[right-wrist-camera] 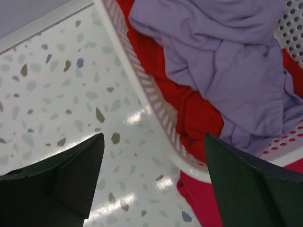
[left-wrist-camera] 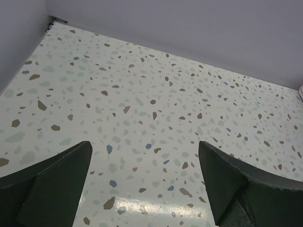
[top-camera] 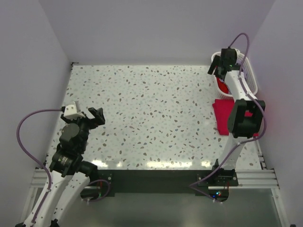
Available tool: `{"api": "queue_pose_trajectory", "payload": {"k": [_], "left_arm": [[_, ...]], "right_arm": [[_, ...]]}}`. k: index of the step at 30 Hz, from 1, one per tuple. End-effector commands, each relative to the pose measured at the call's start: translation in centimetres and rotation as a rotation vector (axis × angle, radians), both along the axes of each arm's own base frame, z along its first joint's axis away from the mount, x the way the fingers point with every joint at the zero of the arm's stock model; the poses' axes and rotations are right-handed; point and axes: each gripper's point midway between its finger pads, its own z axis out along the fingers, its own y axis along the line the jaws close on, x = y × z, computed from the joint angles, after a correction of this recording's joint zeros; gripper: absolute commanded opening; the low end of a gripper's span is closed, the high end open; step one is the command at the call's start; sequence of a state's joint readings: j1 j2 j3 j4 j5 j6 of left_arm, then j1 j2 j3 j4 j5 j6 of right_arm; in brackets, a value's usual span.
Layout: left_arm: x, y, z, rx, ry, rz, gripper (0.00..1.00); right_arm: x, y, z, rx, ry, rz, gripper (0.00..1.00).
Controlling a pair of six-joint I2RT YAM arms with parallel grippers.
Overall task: Fold and stack the t-shirts
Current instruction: Grab the tshirt from the pile
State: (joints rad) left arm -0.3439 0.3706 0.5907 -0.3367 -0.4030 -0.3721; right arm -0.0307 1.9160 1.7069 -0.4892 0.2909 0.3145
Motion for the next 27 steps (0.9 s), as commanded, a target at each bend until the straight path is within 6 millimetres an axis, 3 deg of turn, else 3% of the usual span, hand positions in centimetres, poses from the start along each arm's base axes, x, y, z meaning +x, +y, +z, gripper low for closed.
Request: {"api": "queue_pose_trajectory", "payload": {"k": [1, 2, 4, 5, 9, 12, 14, 17, 21, 22, 26, 27], "left_arm": [[0.4, -0.5, 0.8, 0.015, -0.041, -0.025, 1.0], [0.5, -0.5, 0.8, 0.016, -0.04, -0.027, 1.0], [0.6, -0.6, 0.6, 0.021, -0.034, -0.032, 1.0], [0.7, -0.7, 0.4, 0.025, -0.026, -0.032, 1.0], [0.9, -0.8, 0.1, 0.032, -0.012, -0.032, 1.0], [1.1, -0.9, -0.1, 0.038, -0.001, -0.037, 1.0], [1.2, -1.0, -0.2, 0.04, 0.003, -0.041, 1.0], [1.3, -1.0, -0.4, 0.042, 0.009, -0.041, 1.0], [1.3, -1.0, -0.3, 0.041, 0.006, -0.044, 1.0], [1.3, -1.0, -0.3, 0.04, 0.005, -0.044, 1.0], [1.1, -1.1, -0.1, 0.038, -0.001, -0.048, 1.0], [1.1, -1.1, -0.1, 0.036, -0.003, -0.048, 1.0]], "right_arm": [[3.5, -4.4, 2.7, -0.007, -0.116, -0.144, 0.87], [4.4, -5.0, -0.1, 0.0, -0.074, -0.161, 0.86], [5.6, -6.6, -0.5, 0.023, -0.087, -0.201, 0.84], [6.2, -6.8, -3.2, 0.045, -0.05, -0.201, 0.82], [7.6, -8.9, -6.0, 0.134, -0.075, -0.252, 0.76], [7.6, -9.4, -7.9, 0.156, -0.065, -0.258, 0.68], [7.5, -9.4, -8.0, 0.148, -0.062, -0.249, 0.54], [7.0, -9.5, -6.5, 0.123, -0.078, -0.231, 0.28], [5.8, -10.1, -2.2, 0.059, -0.135, -0.232, 0.04], [5.3, -10.3, -1.6, 0.041, -0.134, -0.229, 0.0], [3.8, -10.5, 4.7, -0.016, -0.22, -0.222, 0.0], [3.6, -10.3, 5.3, -0.019, -0.223, -0.211, 0.0]]}}
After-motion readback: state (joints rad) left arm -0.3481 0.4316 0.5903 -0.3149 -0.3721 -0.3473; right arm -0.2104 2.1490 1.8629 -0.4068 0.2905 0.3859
